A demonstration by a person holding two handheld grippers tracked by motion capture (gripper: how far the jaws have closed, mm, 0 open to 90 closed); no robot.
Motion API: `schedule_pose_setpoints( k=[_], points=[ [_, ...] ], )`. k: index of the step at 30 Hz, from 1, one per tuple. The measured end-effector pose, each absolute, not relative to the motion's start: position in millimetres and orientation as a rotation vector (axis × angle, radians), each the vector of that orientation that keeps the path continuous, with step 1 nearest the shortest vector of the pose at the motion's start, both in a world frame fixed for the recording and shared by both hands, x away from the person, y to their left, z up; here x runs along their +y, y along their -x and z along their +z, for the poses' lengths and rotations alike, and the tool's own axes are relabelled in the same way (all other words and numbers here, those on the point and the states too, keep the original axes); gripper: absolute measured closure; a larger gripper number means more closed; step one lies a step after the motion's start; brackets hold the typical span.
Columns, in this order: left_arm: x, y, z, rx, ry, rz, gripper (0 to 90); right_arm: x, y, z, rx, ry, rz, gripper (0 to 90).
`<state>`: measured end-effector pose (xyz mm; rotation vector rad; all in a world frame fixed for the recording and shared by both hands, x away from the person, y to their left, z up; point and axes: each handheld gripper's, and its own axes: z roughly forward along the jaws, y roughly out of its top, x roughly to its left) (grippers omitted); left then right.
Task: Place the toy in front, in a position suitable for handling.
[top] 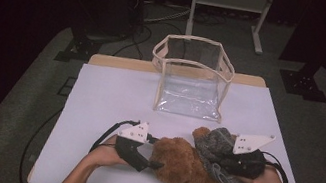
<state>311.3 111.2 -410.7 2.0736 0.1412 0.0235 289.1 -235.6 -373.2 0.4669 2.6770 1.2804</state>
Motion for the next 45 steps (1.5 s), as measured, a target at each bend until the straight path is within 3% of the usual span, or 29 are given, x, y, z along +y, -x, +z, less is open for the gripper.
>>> schedule_pose_setpoints(
  k=[5,9,11,12,15,16,29,32,35,37,45],
  points=[
    [107,-313,-422,0.155,-2.049,-0.030,15.0,-247,-288,-374,2.675,-0.502,1.277,79.5],
    [101,-311,-426,0.159,-2.046,-0.046,14.1,-251,-287,-376,2.670,-0.513,1.290,79.4],
    [100,-311,-425,0.172,-2.044,-0.036,26.8,-252,-286,-377,2.668,-0.529,1.300,79.4],
    [100,-310,-425,0.165,-2.031,-0.029,26.8,-252,-286,-377,2.668,-0.529,1.300,79.4],
    [97,-307,-421,0.133,-1.984,0.012,45.1,-245,-288,-376,2.679,-0.516,1.289,79.4],
    [97,-307,-421,0.133,-1.984,0.012,47.1,-245,-288,-376,2.679,-0.516,1.289,79.4],
    [94,-311,-395,0.137,-1.953,0.025,52.2,-223,-296,-372,2.665,-0.485,1.365,79.4],
    [96,-311,-403,0.141,-1.947,0.007,45.5,-223,-297,-370,2.691,-0.463,1.273,79.8],
    [102,-309,-414,0.174,-1.970,0.016,30.8,-230,-297,-374,2.700,-0.480,1.227,80.0],
    [107,-308,-421,0.189,-1.959,0.001,25.6,-233,-297,-377,2.695,-0.485,1.245,80.1],
    [106,-304,-430,0.195,-1.955,-0.015,15.8,-237,-298,-379,2.690,-0.499,1.276,80.1]
  ],
)
